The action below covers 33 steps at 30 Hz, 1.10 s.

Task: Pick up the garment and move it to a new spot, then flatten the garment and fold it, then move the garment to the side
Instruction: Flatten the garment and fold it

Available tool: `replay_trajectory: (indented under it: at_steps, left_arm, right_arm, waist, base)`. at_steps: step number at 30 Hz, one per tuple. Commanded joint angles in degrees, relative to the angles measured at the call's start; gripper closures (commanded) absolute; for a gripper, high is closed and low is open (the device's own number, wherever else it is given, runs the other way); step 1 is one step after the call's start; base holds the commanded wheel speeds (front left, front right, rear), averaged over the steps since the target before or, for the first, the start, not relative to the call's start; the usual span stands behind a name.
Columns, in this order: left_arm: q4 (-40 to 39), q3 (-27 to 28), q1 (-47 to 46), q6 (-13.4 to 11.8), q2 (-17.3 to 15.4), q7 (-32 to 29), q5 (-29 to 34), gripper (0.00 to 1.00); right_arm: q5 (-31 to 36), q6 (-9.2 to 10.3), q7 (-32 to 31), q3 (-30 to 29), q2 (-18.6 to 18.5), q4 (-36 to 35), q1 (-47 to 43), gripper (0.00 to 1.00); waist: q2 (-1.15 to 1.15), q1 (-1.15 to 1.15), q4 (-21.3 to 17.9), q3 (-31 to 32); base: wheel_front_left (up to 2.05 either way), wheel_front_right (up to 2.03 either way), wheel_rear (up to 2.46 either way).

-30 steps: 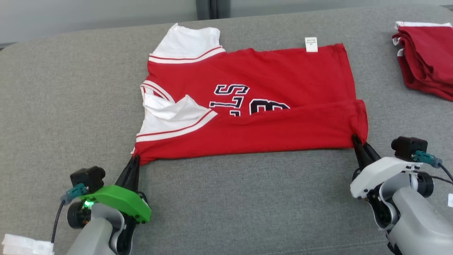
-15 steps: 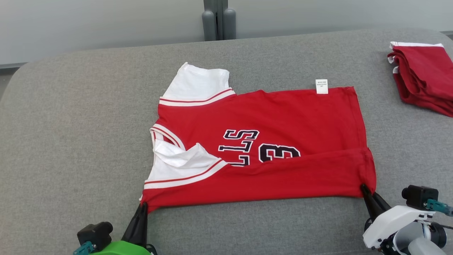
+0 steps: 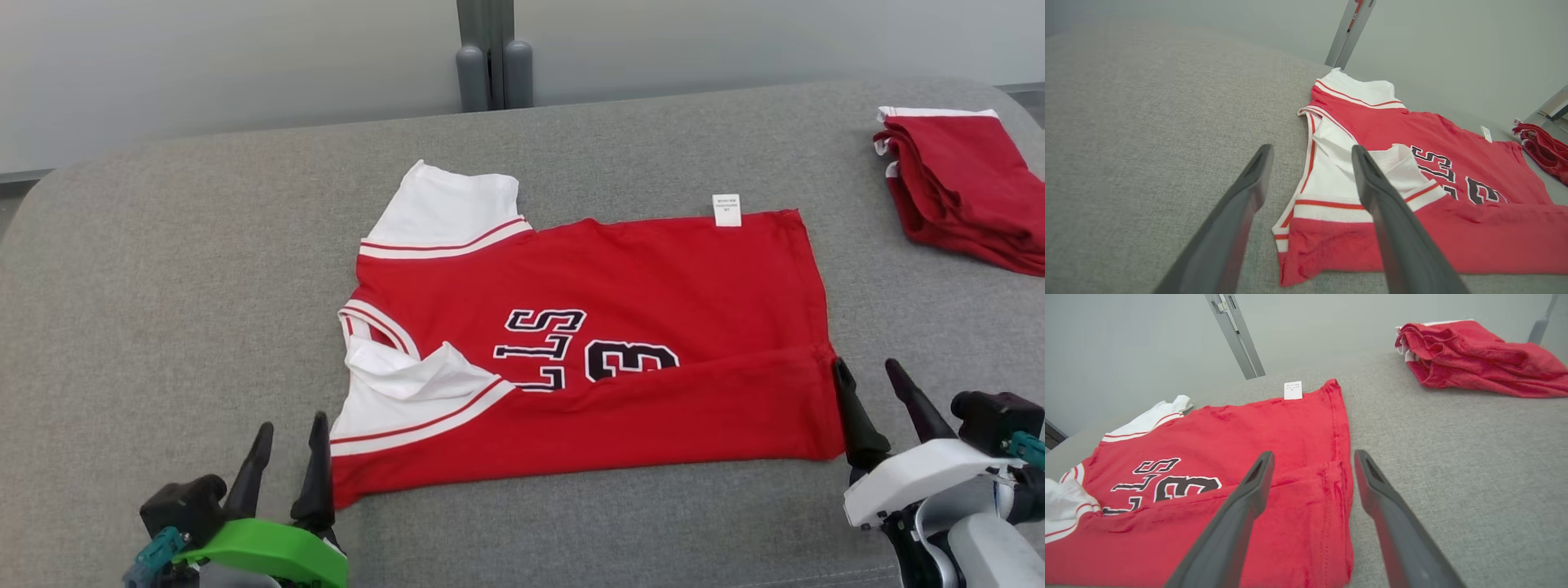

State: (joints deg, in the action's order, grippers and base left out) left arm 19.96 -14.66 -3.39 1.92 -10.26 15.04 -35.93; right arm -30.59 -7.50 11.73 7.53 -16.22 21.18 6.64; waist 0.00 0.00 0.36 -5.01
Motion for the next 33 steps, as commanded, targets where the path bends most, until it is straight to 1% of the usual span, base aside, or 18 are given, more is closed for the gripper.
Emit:
replay_trajectory:
  at_steps: [1,6,12,20,26,33]
  left_arm:
    - [-0.9,0.8,-1.2,-0.3,-0.5,0.2,1.1,0.00]
    - [-4.1,3.0,-2.5,-1.2,-0.7,0.2,5.0,0.00]
    - [-6.5,4.9,-3.8,-1.5,-1.1,0.1,8.9,0.00]
    - [-7.2,6.9,-3.3,-1.5,-2.1,0.1,11.2,0.00]
    - [-6.7,7.2,-1.8,-1.2,-3.4,0.1,12.5,0.00]
    - [-6.2,7.5,-0.3,-1.0,-4.1,0.1,13.0,0.00]
  right_arm:
    - [1.1,0.02,0.7,-0.7,0.8,-1.2,0.8,0.00]
    - [5.0,0.01,2.3,-2.4,2.8,-5.2,1.2,0.00]
    - [10.0,0.01,3.3,-2.8,4.9,-9.8,0.2,0.00]
    - [14.5,0.01,3.4,-3.6,6.5,-14.1,-2.4,0.00]
    - [15.4,0.01,3.5,-4.8,6.8,-15.7,-4.9,0.00]
    - [15.9,0.01,3.5,-5.0,7.1,-15.1,-6.8,0.00]
  waist:
    - [0.00,0.00,-0.3,0.3]
    - [0.00,0.00,-0.7,0.7]
    - [0.00,0.00,-1.1,1.6]
    - [0.00,0.00,-1.2,3.2]
    - [0.00,0.00,-1.1,4.1]
    - [0.00,0.00,-0.9,4.7]
  base:
    - [0.00,0.00,0.00]
    - [0.00,0.00,0.00]
    - [0.00,0.00,0.00]
    - [0.00,0.00,0.00]
    - [0.00,0.00,0.00]
    - [0.00,0.00,0.00]
